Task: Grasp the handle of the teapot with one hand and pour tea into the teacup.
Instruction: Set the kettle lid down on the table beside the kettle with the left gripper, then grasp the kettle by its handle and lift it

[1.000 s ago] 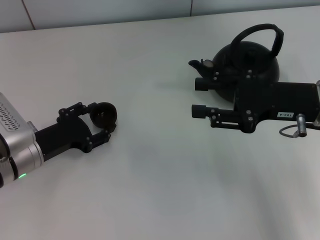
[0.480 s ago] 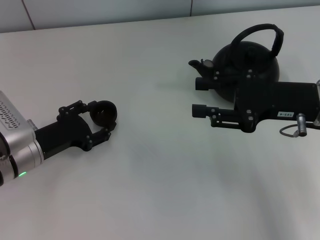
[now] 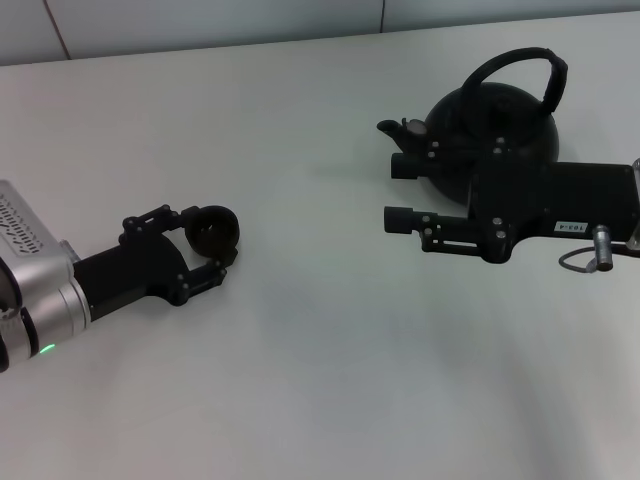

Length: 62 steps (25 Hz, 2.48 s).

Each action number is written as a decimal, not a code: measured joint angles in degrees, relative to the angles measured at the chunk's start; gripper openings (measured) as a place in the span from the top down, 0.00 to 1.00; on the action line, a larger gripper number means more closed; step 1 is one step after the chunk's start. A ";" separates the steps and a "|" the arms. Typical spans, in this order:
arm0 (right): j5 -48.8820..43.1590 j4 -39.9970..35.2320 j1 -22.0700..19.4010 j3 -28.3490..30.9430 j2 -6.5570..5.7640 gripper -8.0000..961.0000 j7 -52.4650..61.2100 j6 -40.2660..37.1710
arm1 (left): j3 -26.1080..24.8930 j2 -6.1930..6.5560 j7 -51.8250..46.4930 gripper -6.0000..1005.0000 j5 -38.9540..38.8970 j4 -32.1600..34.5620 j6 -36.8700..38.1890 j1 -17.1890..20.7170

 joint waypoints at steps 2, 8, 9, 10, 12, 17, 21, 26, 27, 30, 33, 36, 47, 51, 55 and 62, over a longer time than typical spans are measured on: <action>0.00 0.00 0.01 0.00 -0.05 0.40 0.00 0.00 | 2.52 0.21 -3.46 0.24 0.00 1.06 0.00 -0.04; 0.00 0.00 0.01 0.00 -0.06 0.40 0.00 0.00 | 3.53 0.18 -4.17 0.24 0.00 1.93 -0.10 0.12; 0.00 0.00 0.01 0.00 -0.06 0.40 0.00 0.00 | 3.53 0.18 -4.17 0.24 0.00 1.93 -0.10 0.12; 0.00 0.00 0.01 0.00 -0.06 0.40 0.00 0.00 | 3.54 0.18 -4.17 0.24 0.00 1.98 -0.12 0.17; 0.00 0.00 -0.03 0.00 -0.06 0.40 0.00 0.00 | 3.67 0.18 -4.19 0.22 0.00 2.10 -0.16 0.25; 0.00 0.00 -0.12 0.00 -0.06 0.40 0.00 0.00 | 4.30 0.18 -4.18 0.14 -0.01 2.43 -0.16 0.34; 0.00 0.00 -0.17 0.00 -0.06 0.40 -0.01 0.00 | 4.83 0.17 -4.17 0.14 -0.01 2.73 -0.19 0.47; 0.00 0.00 -0.17 0.07 -0.06 0.40 -0.57 0.02 | 4.88 0.17 -4.16 0.14 -0.01 2.88 -0.22 0.62; 0.00 0.00 -0.17 0.08 -0.06 0.40 -0.59 0.03 | 4.89 0.19 -4.17 0.14 0.00 3.20 -0.16 0.80; 0.00 0.00 -0.17 0.07 -0.06 0.40 -0.62 0.05 | 5.26 0.24 -4.22 0.14 -0.06 4.78 0.35 1.97; 0.00 0.00 -0.17 0.08 -0.06 0.40 -0.62 0.07 | 5.51 0.25 -4.26 0.14 -0.09 5.44 0.57 2.40; 0.00 0.00 -0.17 0.10 -0.06 0.40 -0.62 0.08 | 5.69 0.40 -4.89 0.14 -0.04 7.64 3.63 3.88; 0.00 0.45 -0.18 0.60 -0.05 0.40 -0.81 0.74 | 5.68 0.59 -7.92 0.14 -0.28 15.72 12.87 9.42; 0.88 0.71 -0.75 0.70 0.01 0.40 -2.25 0.98 | 5.68 0.59 -7.92 0.14 -0.28 15.72 12.87 9.42; 1.73 0.79 -1.48 0.71 -0.04 0.40 -2.72 0.99 | 5.22 1.35 -13.04 0.14 -0.05 18.64 24.61 10.45; 3.51 0.46 -4.09 0.87 -0.02 0.40 -2.97 3.00 | 5.14 3.42 -18.81 0.14 0.09 21.32 32.59 11.66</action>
